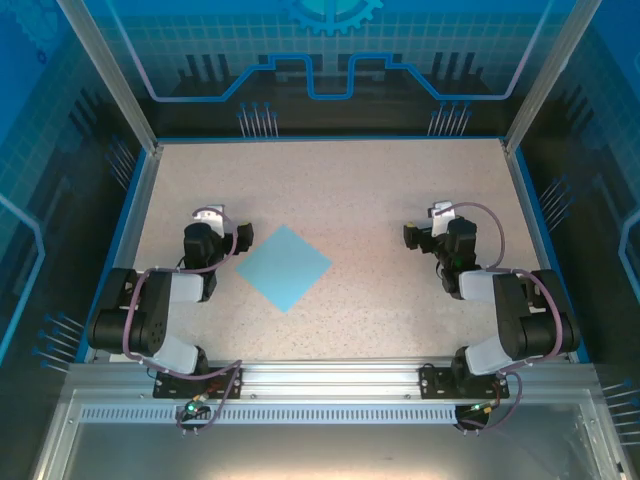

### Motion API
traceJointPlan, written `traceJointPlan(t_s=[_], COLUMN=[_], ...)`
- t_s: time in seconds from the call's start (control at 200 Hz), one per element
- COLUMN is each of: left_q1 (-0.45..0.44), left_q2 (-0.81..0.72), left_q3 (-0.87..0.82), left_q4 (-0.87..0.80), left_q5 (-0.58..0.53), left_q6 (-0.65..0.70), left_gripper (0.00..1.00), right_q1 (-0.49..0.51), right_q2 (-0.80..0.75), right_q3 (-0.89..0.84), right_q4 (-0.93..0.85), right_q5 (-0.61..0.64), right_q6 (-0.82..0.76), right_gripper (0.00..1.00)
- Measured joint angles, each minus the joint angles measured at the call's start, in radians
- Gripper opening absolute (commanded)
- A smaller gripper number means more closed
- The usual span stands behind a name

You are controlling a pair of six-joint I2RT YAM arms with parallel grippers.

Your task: Fold a paper plane with a square sheet of paper (pick it up from the middle)

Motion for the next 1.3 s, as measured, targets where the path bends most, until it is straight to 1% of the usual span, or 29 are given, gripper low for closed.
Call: traceJointPlan(t_s=[0.895, 0.985, 1.1, 1.19, 1.295], left_q1=[0.0, 0.0, 0.0, 0.0, 0.0], left_q2=[0.0, -0.026, -0.139, -0.239, -0.336], left_q3=[0.0, 0.0, 0.02, 0.074, 0.154], left_q4=[-0.001, -0.044, -0.168, -0.29, -0.436], left_q5=[0.0, -0.005, -0.028, -0.049, -0.058], left_q6=[0.0, -0.001, -0.01, -0.043, -0.11], left_gripper=[0.99, 0.98, 0.99, 0.98, 0.98], right_q1=[0.0, 0.008, 0.059, 0.122, 0.191], right_q2=[-0.001, -0.031, -0.113, -0.17, -0.189], right_q3=[0.002, 0.028, 0.097, 0.203, 0.346], right_q4=[-0.009, -0.098, -0.235, -0.392, -0.565], right_q5=[0.004, 0.041, 0.129, 0.187, 0.23], right_q6=[0.0, 0.0, -0.002, 0.04, 0.123], right_gripper=[0.99, 1.0, 0.99, 0.99, 0.99])
